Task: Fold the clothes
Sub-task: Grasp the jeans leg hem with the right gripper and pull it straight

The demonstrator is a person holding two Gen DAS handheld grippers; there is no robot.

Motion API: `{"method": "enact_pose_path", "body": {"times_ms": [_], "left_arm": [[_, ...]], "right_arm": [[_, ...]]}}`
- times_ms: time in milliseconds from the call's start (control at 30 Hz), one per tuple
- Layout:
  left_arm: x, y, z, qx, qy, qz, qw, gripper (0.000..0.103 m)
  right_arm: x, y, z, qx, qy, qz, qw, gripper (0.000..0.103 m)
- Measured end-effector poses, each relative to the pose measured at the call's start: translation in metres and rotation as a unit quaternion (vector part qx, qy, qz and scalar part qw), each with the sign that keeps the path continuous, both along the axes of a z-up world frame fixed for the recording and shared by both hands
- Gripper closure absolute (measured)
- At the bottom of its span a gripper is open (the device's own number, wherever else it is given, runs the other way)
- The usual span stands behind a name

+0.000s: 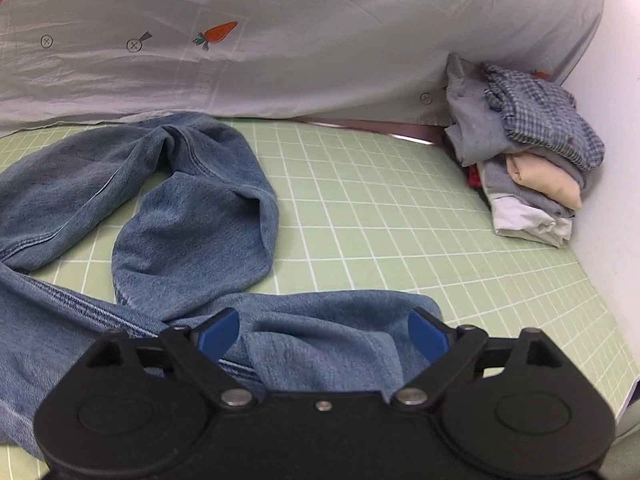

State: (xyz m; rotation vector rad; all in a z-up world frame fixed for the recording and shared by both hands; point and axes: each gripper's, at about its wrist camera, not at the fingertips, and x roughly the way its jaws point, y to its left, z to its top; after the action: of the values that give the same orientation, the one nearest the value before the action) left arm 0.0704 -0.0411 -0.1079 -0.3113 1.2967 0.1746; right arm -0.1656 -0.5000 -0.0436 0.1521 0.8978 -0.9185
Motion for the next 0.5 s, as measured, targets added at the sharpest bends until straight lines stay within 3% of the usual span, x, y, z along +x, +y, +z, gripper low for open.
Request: {"method": "enact_pose_path", "body": {"times_ms": [167, 333, 400, 467, 500], "left_arm": [[0.009, -0.003, -0.005, 0.003, 0.009, -0.007, 0.9999, 0.0], [0.012, -0.01, -0.01, 0.0, 0.018, -0.017, 0.9997, 0.0], [0.01, -0.011, -0.01, 0.0, 0.017, -0.017, 0.9997, 0.0], [0.008, -0.013, -0.01, -0.002, 0.016, -0.016, 0.9997, 0.0], [0.006, -0.014, -0.009, -0.003, 0.015, -0.017, 0.9997, 0.0]], "right_arm": [[0.026, -0.016, -0.027, 0.042, 0.04, 0.047, 0.997, 0.011], [0.045, -0.014, -0.05, 0.066, 0.1, 0.115, 0.986, 0.012], [0.047, -0.014, -0.055, 0.074, 0.111, 0.136, 0.982, 0.017], [0.047, -0.018, -0.051, 0.086, 0.103, 0.145, 0.98, 0.075], [0.044, -0.021, -0.044, 0.078, 0.094, 0.14, 0.983, 0.085]]}}
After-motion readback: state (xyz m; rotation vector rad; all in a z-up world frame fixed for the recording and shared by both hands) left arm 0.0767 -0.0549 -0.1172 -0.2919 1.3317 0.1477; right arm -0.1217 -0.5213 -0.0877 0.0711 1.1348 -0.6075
